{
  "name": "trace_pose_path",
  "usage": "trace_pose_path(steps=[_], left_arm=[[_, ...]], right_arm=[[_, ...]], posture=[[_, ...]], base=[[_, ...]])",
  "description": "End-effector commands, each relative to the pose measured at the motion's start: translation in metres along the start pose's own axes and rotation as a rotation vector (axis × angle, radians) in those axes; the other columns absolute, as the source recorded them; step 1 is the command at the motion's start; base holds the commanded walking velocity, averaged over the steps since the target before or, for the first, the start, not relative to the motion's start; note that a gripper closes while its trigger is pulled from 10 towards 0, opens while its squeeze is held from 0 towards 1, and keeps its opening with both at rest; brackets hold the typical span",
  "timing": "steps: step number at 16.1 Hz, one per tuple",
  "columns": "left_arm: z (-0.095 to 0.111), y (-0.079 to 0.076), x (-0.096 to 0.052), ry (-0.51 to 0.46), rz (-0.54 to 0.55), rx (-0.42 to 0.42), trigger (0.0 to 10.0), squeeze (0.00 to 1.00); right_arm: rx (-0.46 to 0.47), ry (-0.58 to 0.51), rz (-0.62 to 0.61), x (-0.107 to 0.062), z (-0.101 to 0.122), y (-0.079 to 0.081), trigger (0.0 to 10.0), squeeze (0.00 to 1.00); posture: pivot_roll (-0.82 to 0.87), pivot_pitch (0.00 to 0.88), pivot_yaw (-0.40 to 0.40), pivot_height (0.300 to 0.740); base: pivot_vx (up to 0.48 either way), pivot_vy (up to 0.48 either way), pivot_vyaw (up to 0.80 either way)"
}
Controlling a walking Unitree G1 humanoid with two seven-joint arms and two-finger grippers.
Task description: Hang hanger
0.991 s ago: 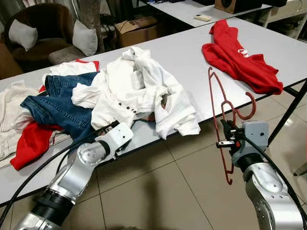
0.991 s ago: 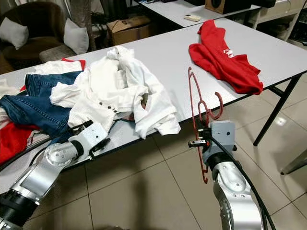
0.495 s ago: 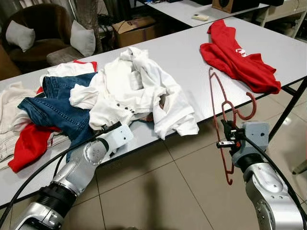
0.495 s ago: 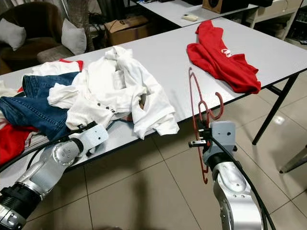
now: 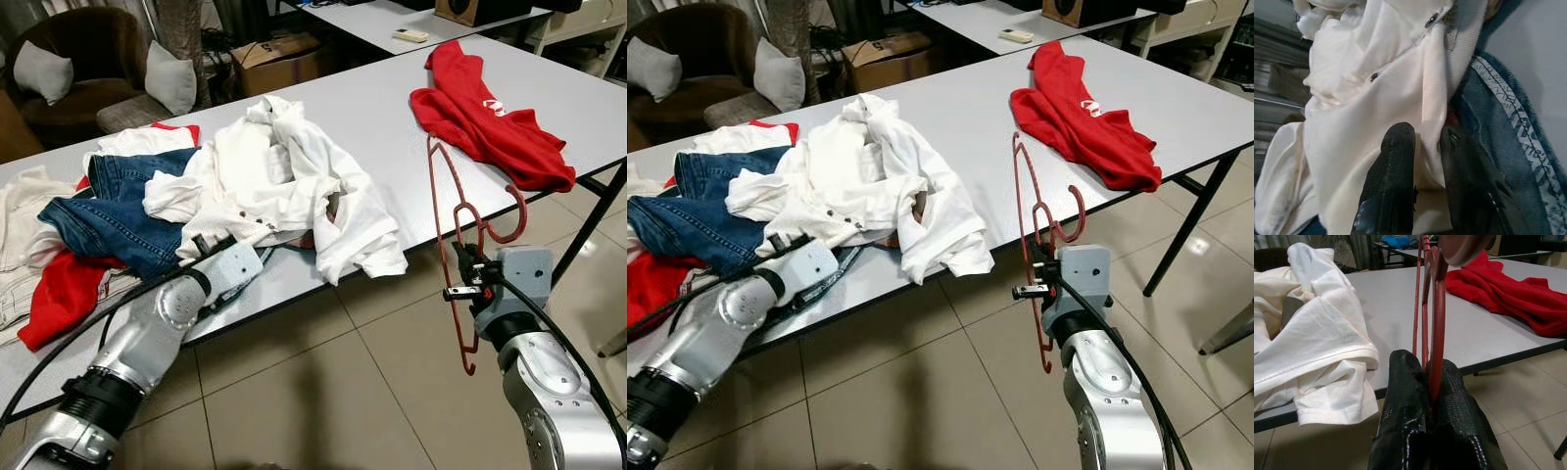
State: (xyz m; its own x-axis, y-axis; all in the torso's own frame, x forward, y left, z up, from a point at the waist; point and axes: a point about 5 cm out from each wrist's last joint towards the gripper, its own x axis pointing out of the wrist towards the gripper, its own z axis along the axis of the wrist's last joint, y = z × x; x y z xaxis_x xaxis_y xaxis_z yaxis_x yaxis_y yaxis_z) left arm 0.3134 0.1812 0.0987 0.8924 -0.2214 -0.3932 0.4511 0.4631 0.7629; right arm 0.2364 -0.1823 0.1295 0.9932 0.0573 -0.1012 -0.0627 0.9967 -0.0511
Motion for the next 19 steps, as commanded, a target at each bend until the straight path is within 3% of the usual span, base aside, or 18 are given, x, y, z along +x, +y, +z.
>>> trace_pose_path(steps=[1, 9, 11, 12, 13, 15, 16, 17, 18, 19], left_arm=[[-0.002, 0.005, -0.001, 0.007, 0.004, 0.017, 0.0, 0.00], [-0.015, -0.004, 0.000, 0.068, -0.049, 0.011, 0.0, 0.00], [-0.021, -0.004, -0.001, 0.091, -0.055, -0.042, 0.0, 0.00], [-0.022, -0.001, -0.001, 0.092, -0.061, -0.114, 0.0, 0.00], [-0.008, 0.013, -0.003, -0.009, -0.097, -0.367, 0.0, 0.00], [0.006, 0.029, -0.007, -0.122, -0.117, -0.459, 0.0, 0.00], [0.018, 0.047, -0.014, -0.216, -0.131, -0.529, 0.0, 0.00], [0.024, 0.055, -0.018, -0.254, -0.139, -0.548, 0.0, 0.00], [0.039, 0.074, -0.029, -0.353, -0.163, -0.583, 0.0, 0.00], [0.043, 0.077, -0.032, -0.371, -0.172, -0.582, 0.0, 0.00]], right_arm=[[0.011, 0.001, 0.010, 0.001, 0.002, 0.002, 10.0, 0.00], [0.010, -0.003, 0.018, 0.000, 0.002, 0.001, 10.0, 0.00], [0.028, -0.025, 0.107, -0.003, 0.007, 0.002, 10.0, 0.00], [0.043, -0.042, 0.187, -0.007, 0.011, 0.005, 10.0, 0.00], [0.083, -0.034, 0.401, -0.020, 0.017, 0.012, 10.0, 0.00], [0.075, 0.002, 0.515, -0.029, 0.015, 0.015, 10.0, 0.00], [0.059, 0.052, 0.613, -0.034, 0.010, 0.020, 10.0, 0.00], [0.060, 0.068, 0.655, -0.036, 0.009, 0.024, 10.0, 0.00], [0.071, 0.098, 0.746, -0.039, 0.007, 0.034, 10.0, 0.00], [0.072, 0.103, 0.753, -0.039, 0.006, 0.035, 10.0, 0.00]], posture=[[-0.12, 0.000, 0.119, 0.740], [-0.12, 0.000, 0.125, 0.740], [-0.12, 0.000, 0.125, 0.740], [-0.12, 0.000, 0.124, 0.740], [-0.12, 0.000, 0.121, 0.740], [-0.13, 0.000, 0.121, 0.740], [-0.12, 0.000, 0.113, 0.740], [-0.12, 0.000, 0.109, 0.740], [-0.11, 0.000, 0.101, 0.740], [-0.11, 0.000, 0.101, 0.740]], base=[[0.000, 0.000, 0.00], [0.000, 0.000, 0.00], [0.000, 0.000, 0.00], [0.000, 0.000, 0.00], [0.000, 0.000, 0.00], [0.000, 0.000, 0.00], [0.000, 0.000, 0.00], [0.000, 0.000, 0.00], [0.000, 0.000, 0.00], [0.000, 0.000, 0.00]])
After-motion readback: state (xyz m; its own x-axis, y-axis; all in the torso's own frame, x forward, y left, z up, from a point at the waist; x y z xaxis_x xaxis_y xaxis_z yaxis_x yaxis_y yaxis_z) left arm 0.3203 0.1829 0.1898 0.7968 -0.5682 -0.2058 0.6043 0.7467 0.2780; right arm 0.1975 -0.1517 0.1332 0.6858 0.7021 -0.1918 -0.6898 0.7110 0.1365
